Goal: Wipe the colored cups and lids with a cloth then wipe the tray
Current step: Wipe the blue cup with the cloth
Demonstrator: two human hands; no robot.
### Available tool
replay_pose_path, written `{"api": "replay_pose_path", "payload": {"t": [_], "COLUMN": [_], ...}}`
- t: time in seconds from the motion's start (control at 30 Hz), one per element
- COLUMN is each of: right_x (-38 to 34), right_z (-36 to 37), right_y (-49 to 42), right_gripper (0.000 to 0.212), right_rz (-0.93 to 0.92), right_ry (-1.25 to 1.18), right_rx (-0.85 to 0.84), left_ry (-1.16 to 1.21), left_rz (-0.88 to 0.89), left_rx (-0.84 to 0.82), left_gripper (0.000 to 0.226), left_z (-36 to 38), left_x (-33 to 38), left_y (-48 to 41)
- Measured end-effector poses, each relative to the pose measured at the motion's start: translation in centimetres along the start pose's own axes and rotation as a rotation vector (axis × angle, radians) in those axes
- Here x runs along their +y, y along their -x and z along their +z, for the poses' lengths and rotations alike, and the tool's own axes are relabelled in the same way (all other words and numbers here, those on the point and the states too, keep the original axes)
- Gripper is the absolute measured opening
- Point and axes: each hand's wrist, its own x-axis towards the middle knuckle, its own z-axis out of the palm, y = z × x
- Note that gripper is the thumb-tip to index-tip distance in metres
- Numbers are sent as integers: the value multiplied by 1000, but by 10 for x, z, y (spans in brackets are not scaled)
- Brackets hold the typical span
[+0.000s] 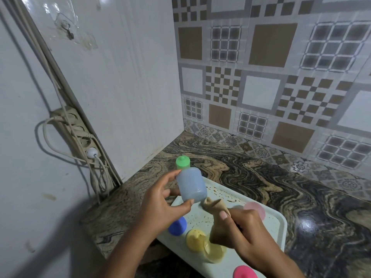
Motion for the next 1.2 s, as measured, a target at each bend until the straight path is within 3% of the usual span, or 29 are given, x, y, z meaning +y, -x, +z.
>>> {"api": "replay_pose_path", "payload": {"t": [0.07, 0.17, 0.27, 0.37, 0.47, 0.6, 0.7, 0.9, 1.03, 1.13, 1.2], "right_x": [3, 5, 7, -7, -14, -15, -14, -8, -2, 5, 8], "right_z": [-2, -7, -16, -23, -19, 3, 12, 12, 7, 10, 10], "right_y": [3, -2, -16, -32, -43, -47, -42, -24, -12, -1, 3], "right_gripper": [51, 47, 66, 54, 52, 47, 37, 52, 42, 52, 54], "right_rz": [52, 168, 226, 169, 117, 48, 16, -5, -35, 63, 138], "right_ry": [-59, -185, -228, -250, -287, -125, -102, -45, -51, -98, -195], "right_rx": [20, 166, 352, 405, 295, 99, 94, 117, 63, -78, -20], "left_ry": [50, 120, 82, 75, 58, 2, -37, -48, -60, -59, 12], "left_rz": [-27, -52, -48, -46, -27, 3, 19, 106, 124, 111, 67], "left_rx": [-21, -35, -94, -96, -113, -31, 21, 70, 90, 63, 10], "left_gripper": [72, 74, 83, 81, 78, 77, 76, 76, 74, 75, 72], "left_z": [-1, 0, 3, 8, 14, 18, 15, 2, -1, -6, -6], "left_x": [0, -2, -2, -2, 1, 5, 6, 5, 2, 2, 1], "left_y": [0, 0, 3, 4, 3, -2, -5, -7, -7, -8, -7]}}
